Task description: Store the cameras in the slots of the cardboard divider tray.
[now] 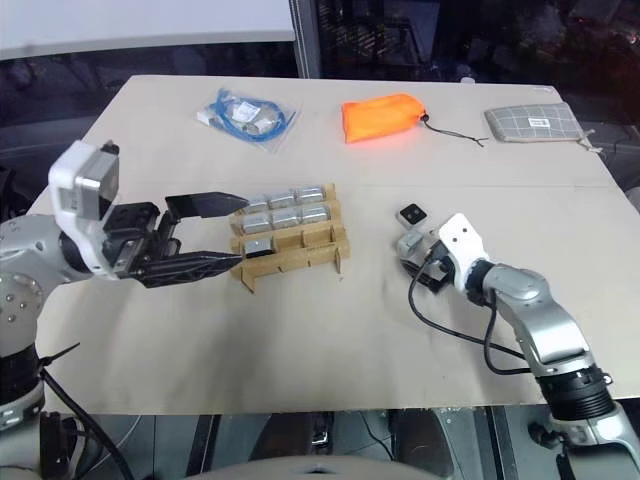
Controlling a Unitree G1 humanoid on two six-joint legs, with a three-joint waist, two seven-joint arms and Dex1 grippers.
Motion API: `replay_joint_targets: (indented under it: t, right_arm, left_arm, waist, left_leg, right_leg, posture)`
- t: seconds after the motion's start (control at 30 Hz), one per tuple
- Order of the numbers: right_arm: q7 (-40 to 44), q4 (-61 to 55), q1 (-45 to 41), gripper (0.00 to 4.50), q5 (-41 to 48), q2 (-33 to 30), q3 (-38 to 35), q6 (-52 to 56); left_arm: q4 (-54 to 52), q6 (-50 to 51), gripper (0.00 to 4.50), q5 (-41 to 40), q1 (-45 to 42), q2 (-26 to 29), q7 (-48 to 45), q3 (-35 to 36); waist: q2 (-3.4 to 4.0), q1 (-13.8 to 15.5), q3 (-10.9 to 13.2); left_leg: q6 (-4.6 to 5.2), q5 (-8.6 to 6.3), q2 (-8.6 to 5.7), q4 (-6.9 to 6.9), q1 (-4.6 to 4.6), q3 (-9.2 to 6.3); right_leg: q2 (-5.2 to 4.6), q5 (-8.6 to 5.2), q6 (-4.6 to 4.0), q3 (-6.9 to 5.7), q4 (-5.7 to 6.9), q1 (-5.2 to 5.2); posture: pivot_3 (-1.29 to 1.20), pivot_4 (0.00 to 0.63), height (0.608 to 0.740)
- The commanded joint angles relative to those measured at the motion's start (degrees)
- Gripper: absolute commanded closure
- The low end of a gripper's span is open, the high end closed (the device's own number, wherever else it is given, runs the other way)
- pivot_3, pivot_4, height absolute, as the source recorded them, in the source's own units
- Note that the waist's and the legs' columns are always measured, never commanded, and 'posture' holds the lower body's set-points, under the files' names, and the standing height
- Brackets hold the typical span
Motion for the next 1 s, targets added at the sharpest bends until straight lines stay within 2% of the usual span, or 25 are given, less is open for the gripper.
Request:
replay_joint_targets:
  t: [0.03,0.1,0.2,0.33,0.4,0.57,0.77,0.8,0.87,1.0]
  right_arm:
    - [10.72,1.77,-4.44,0.0,-4.96,-7.93,1.49,-9.22]
    - [15.62,6.92,-8.32,0.0,-9.0,-10.65,4.1,-17.49]
    - [21.97,13.97,-13.34,0.0,-11.33,-11.1,6.64,-25.53]
    - [30.44,26.32,-22.91,0.0,-14.77,-9.12,10.68,-35.83]
    - [34.19,32.58,-27.37,0.0,-16.52,-7.68,12.74,-40.67]
    - [39.05,45.94,-35.83,0.0,-20.14,-3.85,15.36,-51.06]
    - [42.92,55.84,-41.39,0.0,-22.14,-0.14,16.32,-57.83]
    - [43.36,56.77,-41.88,0.4,-22.36,0.31,16.36,-58.73]
    - [43.82,58.46,-42.8,0.78,-23.1,1.0,16.48,-60.11]
    - [44.6,60.72,-43.73,2.71,-23.87,1.79,16.27,-61.67]
  left_arm:
    - [-3.38,0.08,0.02,-2.58,1.04,0.98,1.99,1.0]
    - [-4.18,0.22,0.02,-2.86,2.25,1.5,3.03,1.15]
    - [-5.2,-0.33,0.02,-2.28,4.16,2.84,3.29,1.15]
    - [-6.52,-0.62,0.02,-1.69,5.81,4.96,4.95,1.87]
    - [-7.24,-1.63,0.02,1.05,7.26,6.48,6.17,1.82]
    - [-9.21,-3.7,0.02,4.82,11.86,9.12,7.07,3.34]
    - [-11.42,-3.41,0.02,3.54,16.02,9.03,8.26,6.57]
    - [-11.57,-3.43,0.0,3.54,16.31,9.01,8.39,6.79]
    - [-11.8,-3.42,0.0,3.5,16.79,9.01,8.61,7.19]
    - [-12.13,-3.42,0.0,2.98,17.32,8.94,8.86,7.76]
  waist:
    - [0.02,-0.05,0.01]
    - [0.03,-0.27,0.02]
    - [0.02,-0.42,0.02]
    - [0.06,-0.4,0.06]
    - [0.06,-0.36,0.07]
    - [0.1,-0.13,0.12]
    - [0.22,-0.31,0.23]
    - [0.23,-0.28,0.24]
    - [0.24,-0.26,0.25]
    - [0.27,-0.35,0.27]
  left_leg:
    - [0.01,0.0,0.0,0.0,0.01,0.01]
    - [0.01,-0.01,-0.01,0.0,0.06,0.03]
    - [0.01,-0.01,0.04,-0.08,0.16,0.06]
    - [-0.01,0.01,0.06,-0.11,0.22,0.14]
    - [-0.02,0.01,0.05,-0.1,0.22,0.17]
    - [-0.04,0.01,0.05,-0.11,0.2,0.15]
    - [-0.07,0.02,0.05,-0.13,0.18,0.16]
    - [-0.08,0.03,0.05,-0.13,0.18,0.13]
    - [-0.1,0.04,0.06,-0.13,0.18,0.12]
    - [-0.1,0.04,0.05,-0.13,0.18,0.14]
  right_leg:
    - [0.0,0.0,0.0,0.01,0.0,0.0]
    - [0.01,0.0,0.0,0.03,-0.01,0.01]
    - [0.1,-0.01,-0.01,0.1,0.0,0.02]
    - [0.13,-0.01,-0.01,0.2,0.0,0.02]
    - [0.11,0.0,-0.01,0.22,-0.01,0.03]
    - [0.08,-0.01,-0.02,0.16,-0.05,0.03]
    - [0.06,0.0,-0.02,0.16,-0.05,0.02]
    - [0.06,0.0,-0.02,0.12,-0.04,0.02]
    - [0.06,0.0,-0.02,0.11,-0.04,0.02]
    - [0.05,0.0,-0.02,0.12,-0.03,0.03]
  posture:
    - [0.0,0.15,0.74]
    - [0.0,0.15,0.74]
    - [0.0,0.15,0.74]
    - [0.0,0.15,0.74]
    - [0.0,0.15,0.74]
    - [0.0,0.15,0.74]
    - [0.0,0.15,0.74]
    - [0.0,0.15,0.74]
    - [0.0,0.15,0.74]
    - [0.0,0.15,0.74]
